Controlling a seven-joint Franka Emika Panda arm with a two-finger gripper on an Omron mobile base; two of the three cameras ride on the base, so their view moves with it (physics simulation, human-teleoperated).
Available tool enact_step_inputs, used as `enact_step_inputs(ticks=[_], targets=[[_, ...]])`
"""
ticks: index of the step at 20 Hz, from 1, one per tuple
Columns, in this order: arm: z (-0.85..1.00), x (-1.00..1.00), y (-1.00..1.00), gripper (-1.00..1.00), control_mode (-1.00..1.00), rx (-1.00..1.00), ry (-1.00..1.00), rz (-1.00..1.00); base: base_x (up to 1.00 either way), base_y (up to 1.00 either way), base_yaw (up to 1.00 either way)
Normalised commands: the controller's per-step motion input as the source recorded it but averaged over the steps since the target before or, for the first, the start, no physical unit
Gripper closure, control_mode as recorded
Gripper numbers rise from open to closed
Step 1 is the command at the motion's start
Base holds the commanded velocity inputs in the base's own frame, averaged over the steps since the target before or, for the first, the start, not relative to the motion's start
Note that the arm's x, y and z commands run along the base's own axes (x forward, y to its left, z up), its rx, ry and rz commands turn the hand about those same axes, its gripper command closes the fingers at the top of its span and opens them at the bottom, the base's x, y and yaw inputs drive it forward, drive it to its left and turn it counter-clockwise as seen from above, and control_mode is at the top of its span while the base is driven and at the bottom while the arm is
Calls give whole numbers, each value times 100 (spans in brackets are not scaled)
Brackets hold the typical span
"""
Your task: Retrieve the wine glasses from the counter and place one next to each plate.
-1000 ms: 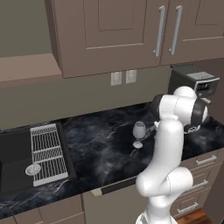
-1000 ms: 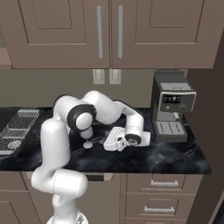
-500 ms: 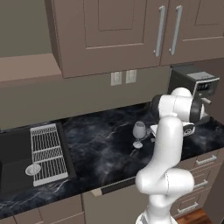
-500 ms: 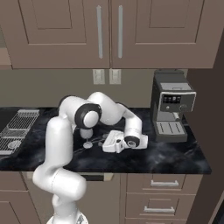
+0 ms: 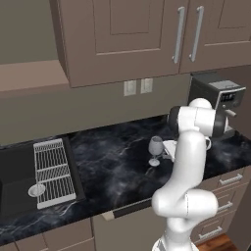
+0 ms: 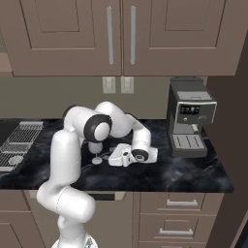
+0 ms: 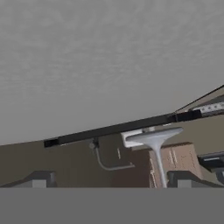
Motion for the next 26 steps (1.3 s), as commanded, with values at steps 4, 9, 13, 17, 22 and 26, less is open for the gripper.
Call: enact_step_inputs(ticks=[4, 9, 13, 17, 22, 26], targets=[[-16, 0, 27, -100, -100, 0, 5, 0, 0, 0, 0], [-14, 0, 26, -100, -100, 0, 8, 0, 0, 0, 0], [-10, 0, 14, -100, -100, 0, 18, 0, 0, 0, 0], [-8, -24, 13, -100, -100, 0, 14, 0, 0, 0, 0], [-19, -26, 34, -100, -100, 0, 8, 0, 0, 0, 0], [-17, -20, 22, -100, -100, 0, -1, 0, 0, 0, 0]])
